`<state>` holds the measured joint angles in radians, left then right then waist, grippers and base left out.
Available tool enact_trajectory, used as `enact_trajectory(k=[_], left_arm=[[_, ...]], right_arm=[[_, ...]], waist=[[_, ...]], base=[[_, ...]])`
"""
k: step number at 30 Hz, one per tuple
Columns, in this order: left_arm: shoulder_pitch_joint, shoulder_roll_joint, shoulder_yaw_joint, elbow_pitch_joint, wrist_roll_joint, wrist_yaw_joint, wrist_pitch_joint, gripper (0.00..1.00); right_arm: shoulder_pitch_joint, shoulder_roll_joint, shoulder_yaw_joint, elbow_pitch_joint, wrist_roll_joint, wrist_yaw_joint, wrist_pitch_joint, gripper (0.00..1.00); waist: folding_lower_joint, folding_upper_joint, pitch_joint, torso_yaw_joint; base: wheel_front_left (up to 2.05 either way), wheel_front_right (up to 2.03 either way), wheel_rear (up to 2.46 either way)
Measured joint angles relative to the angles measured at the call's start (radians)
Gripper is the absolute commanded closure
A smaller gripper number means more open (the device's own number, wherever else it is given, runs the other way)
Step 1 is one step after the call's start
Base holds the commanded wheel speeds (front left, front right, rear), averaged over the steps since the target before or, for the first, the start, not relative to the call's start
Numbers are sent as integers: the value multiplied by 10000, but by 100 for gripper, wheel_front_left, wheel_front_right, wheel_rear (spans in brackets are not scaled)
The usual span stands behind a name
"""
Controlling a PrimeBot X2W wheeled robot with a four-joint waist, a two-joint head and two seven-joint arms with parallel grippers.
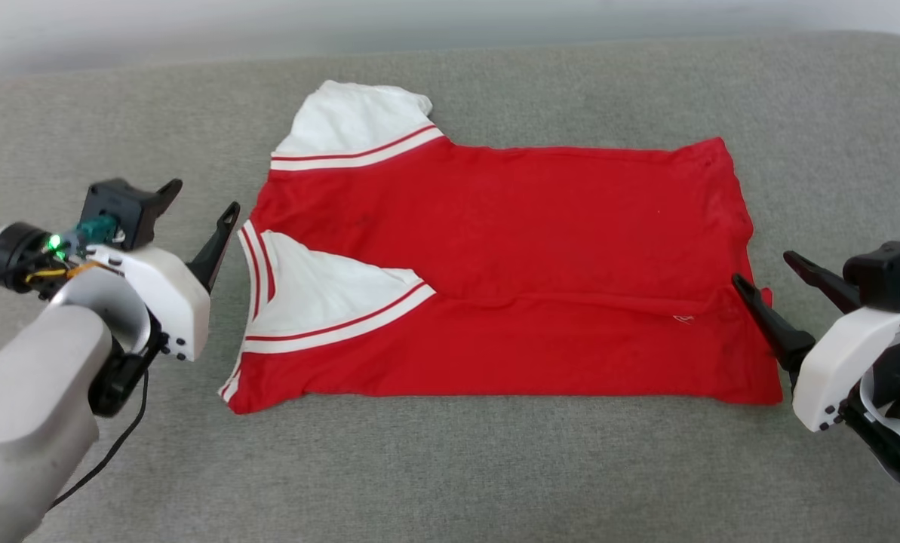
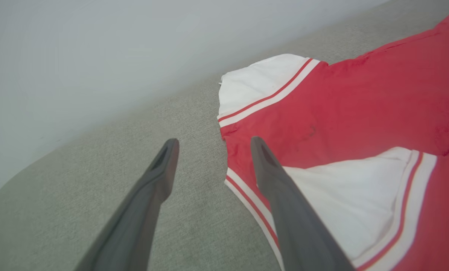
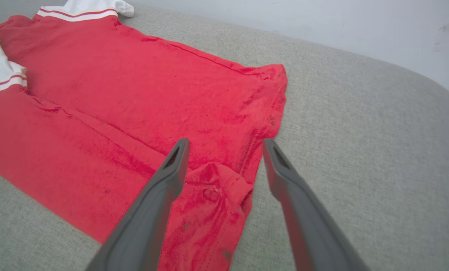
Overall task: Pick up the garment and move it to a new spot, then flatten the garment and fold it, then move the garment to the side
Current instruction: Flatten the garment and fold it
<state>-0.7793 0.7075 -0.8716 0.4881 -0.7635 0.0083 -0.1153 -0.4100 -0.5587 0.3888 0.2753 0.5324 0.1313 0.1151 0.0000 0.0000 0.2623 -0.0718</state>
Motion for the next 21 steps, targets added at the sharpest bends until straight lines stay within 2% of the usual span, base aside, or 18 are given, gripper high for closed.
enact_trajectory(k=[5, 10, 14, 17, 21], left_arm=[[-422, 460, -224, -941, -372, -295, 1896, 0], [-464, 702, -270, -1538, -1887, -702, 4428, 0], [-521, 1078, -497, -1875, -2690, -815, 6318, 0], [-539, 1124, -587, -2146, -3469, -880, 7474, 0], [-631, 1371, -978, -2359, -3668, -892, 8847, 0]], right_arm=[[321, 17, -307, -280, -140, 0, 100, 0], [502, 159, -481, -558, -261, 0, 282, 0], [515, 290, -508, -777, -357, 0, 435, 0], [516, 337, -508, -855, -408, 0, 514, 0], [505, 428, -460, -876, -412, 0, 637, 0]], waist=[[0, 0, -297, 207], [0, 0, -407, 244], [0, 0, -365, 167], [0, 0, -299, 89], [0, 0, -180, -40]], base=[[0, 0, 0], [0, 0, 0], [0, 0, 0], [0, 0, 0], [0, 0, 0]])
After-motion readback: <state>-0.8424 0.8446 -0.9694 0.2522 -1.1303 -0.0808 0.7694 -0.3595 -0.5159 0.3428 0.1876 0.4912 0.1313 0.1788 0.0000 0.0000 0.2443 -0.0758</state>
